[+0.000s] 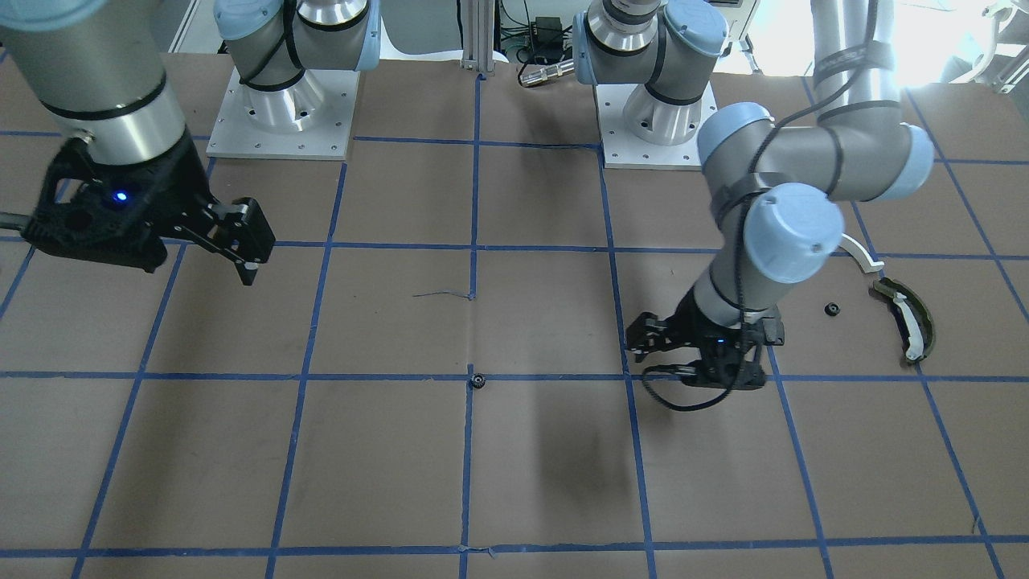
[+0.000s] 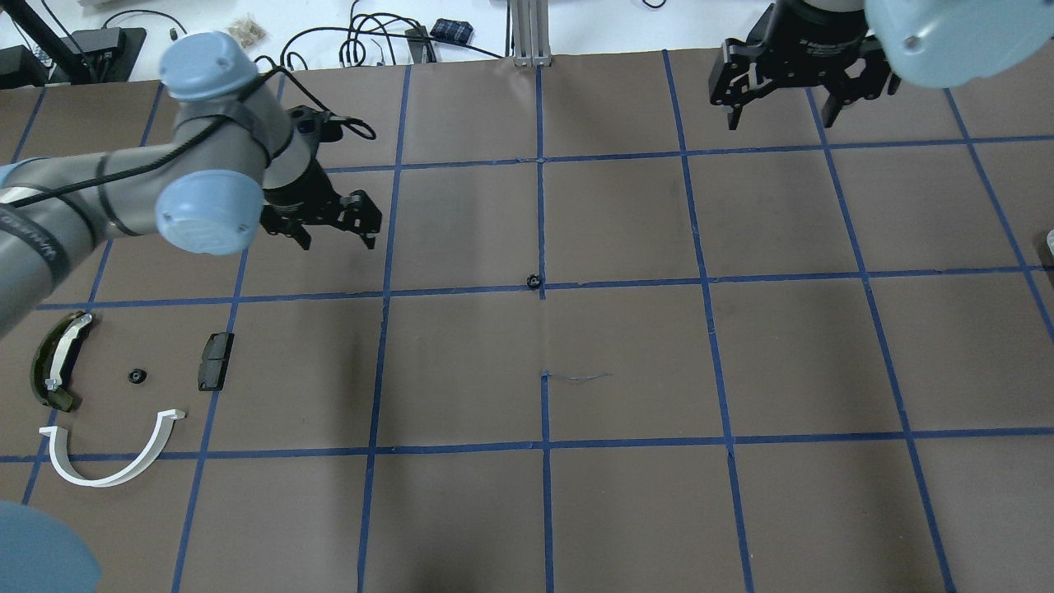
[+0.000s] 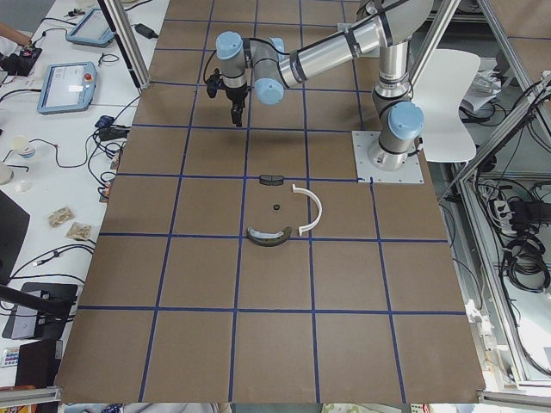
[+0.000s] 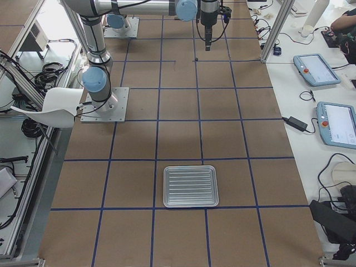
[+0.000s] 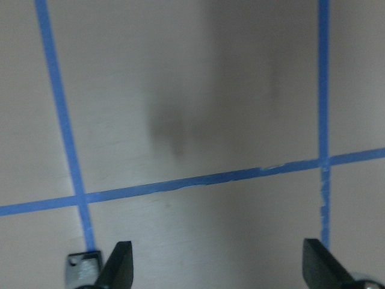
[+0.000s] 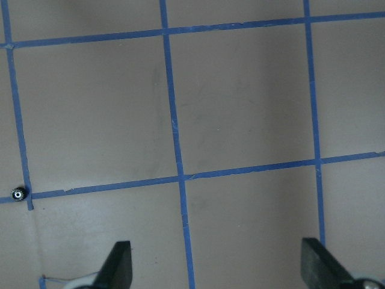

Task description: Place bearing gear from tray to pile

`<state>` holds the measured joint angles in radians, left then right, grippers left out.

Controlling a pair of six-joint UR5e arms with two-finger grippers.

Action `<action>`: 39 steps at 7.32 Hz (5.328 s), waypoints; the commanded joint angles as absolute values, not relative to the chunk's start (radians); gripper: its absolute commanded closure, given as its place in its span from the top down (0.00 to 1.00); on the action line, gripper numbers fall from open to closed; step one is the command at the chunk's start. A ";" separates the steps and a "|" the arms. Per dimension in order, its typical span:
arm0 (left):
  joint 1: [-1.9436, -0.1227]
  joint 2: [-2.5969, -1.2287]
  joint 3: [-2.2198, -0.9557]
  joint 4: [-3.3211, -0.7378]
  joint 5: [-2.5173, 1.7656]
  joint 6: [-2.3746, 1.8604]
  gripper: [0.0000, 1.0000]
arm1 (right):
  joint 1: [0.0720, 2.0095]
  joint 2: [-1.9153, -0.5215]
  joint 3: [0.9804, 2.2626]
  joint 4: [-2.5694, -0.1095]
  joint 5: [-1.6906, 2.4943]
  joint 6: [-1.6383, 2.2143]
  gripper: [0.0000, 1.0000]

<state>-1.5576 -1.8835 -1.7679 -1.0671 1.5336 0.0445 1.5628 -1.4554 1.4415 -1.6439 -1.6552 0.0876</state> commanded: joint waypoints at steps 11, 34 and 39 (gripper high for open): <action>-1.945 -2.146 -1.683 -0.804 1.546 -0.383 0.68 | 1.539 -1.539 1.520 -1.583 -1.559 0.045 1.00; -0.922 -1.828 -1.994 -0.966 1.631 0.746 0.00 | 1.539 -1.532 1.520 -1.592 -1.597 0.046 1.00; -0.907 -1.824 -2.086 -0.876 1.641 0.753 0.03 | 1.539 -1.532 1.519 -1.594 -1.597 0.045 1.00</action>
<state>-0.9107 -1.8246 -2.0683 -0.8834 1.6432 0.7531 1.5386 -1.5325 1.5199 -1.5926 -1.5969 0.0457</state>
